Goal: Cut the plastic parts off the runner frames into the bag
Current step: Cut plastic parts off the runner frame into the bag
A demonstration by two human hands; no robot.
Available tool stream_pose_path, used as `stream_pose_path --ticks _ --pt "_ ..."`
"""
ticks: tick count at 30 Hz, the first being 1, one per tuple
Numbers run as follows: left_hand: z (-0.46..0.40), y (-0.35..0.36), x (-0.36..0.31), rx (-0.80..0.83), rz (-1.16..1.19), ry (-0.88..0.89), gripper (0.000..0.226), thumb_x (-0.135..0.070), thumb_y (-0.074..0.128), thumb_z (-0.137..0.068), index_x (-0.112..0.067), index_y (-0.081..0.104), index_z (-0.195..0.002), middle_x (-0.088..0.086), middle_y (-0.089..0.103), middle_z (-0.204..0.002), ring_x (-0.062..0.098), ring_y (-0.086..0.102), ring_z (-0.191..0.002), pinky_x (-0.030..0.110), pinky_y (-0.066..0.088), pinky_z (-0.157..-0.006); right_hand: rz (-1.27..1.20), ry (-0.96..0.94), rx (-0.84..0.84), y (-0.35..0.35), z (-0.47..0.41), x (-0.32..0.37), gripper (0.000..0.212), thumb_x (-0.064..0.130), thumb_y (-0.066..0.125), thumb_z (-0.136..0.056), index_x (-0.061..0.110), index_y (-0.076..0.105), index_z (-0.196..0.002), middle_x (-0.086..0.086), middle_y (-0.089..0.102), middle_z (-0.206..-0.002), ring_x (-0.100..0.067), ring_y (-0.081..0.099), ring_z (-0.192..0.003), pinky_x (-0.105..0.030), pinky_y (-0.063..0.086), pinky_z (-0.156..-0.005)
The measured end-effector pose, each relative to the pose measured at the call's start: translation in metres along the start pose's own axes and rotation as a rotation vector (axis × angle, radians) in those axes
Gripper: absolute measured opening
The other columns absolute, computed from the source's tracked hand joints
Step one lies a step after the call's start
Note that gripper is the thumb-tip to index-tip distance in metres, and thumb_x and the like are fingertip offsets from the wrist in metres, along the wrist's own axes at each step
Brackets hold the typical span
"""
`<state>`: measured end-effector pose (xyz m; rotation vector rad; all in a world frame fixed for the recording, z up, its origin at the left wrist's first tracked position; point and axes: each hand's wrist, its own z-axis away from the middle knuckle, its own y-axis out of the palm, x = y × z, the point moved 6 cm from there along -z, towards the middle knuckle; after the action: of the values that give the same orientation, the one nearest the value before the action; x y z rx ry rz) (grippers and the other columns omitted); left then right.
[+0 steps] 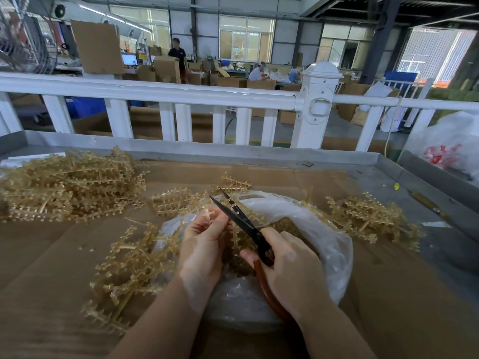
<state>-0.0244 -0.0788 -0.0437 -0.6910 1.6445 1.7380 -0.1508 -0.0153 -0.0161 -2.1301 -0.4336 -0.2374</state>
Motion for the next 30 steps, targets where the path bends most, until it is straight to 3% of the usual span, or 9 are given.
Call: stream_pose_path --ticks 3,6,12,18,24,30 --pt "0.0 -0.001 -0.002 -0.047 -0.037 0.039 0.033 -0.007 0.067 -0.07 0.002 0.063 -0.101 0.017 0.069 -0.084 0.03 0.067 -0.079 0.041 0.056 -0.077 0.009 0.004 -0.005 0.0 0.001 0.0 0.044 0.062 0.044 -0.083 0.026 0.063 -0.097 0.009 0.061 -0.076 -0.007 0.054 -0.069 -0.015 0.04 -0.064" --pt "0.0 -0.001 0.0 -0.028 -0.048 0.035 0.012 -0.001 0.06 -0.081 -0.003 0.064 -0.092 0.011 0.071 -0.078 0.023 0.069 -0.072 0.031 0.059 -0.063 0.012 0.014 -0.032 -0.001 0.001 0.0 0.04 0.06 0.048 -0.082 0.026 0.063 -0.096 0.01 0.061 -0.075 -0.007 0.055 -0.068 -0.014 0.038 -0.063" --pt "-0.002 -0.002 0.006 -0.004 -0.011 -0.03 0.013 0.001 0.052 -0.091 -0.005 0.063 -0.087 0.008 0.07 -0.068 0.017 0.068 -0.058 0.024 0.053 -0.049 0.024 0.014 -0.029 0.0 0.001 0.001 0.037 0.056 0.053 -0.084 0.024 0.063 -0.098 0.008 0.061 -0.075 -0.009 0.056 -0.069 -0.017 0.043 -0.063" --pt "-0.003 -0.001 0.009 0.042 0.021 -0.029 0.015 0.001 0.052 -0.09 -0.007 0.064 -0.087 0.009 0.07 -0.073 0.016 0.067 -0.061 0.026 0.057 -0.056 0.026 0.003 -0.026 0.0 -0.001 0.005 0.035 0.054 0.056 -0.086 0.023 0.063 -0.1 0.008 0.06 -0.076 -0.009 0.055 -0.07 -0.018 0.044 -0.064" --pt "-0.002 0.0 0.008 0.026 0.015 -0.007 0.013 0.0 0.054 -0.089 -0.008 0.064 -0.085 0.007 0.068 -0.066 0.014 0.065 -0.053 0.024 0.054 -0.049 -0.001 -0.016 0.005 0.001 -0.001 0.005 0.036 0.054 0.053 -0.087 0.023 0.062 -0.102 0.007 0.063 -0.078 -0.01 0.058 -0.071 -0.021 0.048 -0.065" --pt "-0.002 -0.002 0.01 0.018 0.032 -0.027 0.007 -0.005 0.059 -0.083 -0.009 0.064 -0.082 0.006 0.068 -0.065 0.014 0.065 -0.052 0.024 0.052 -0.046 0.007 -0.025 0.022 0.002 -0.003 0.004 0.029 0.047 0.062 -0.087 0.021 0.063 -0.101 0.007 0.064 -0.077 -0.007 0.058 -0.066 -0.018 0.048 -0.063"
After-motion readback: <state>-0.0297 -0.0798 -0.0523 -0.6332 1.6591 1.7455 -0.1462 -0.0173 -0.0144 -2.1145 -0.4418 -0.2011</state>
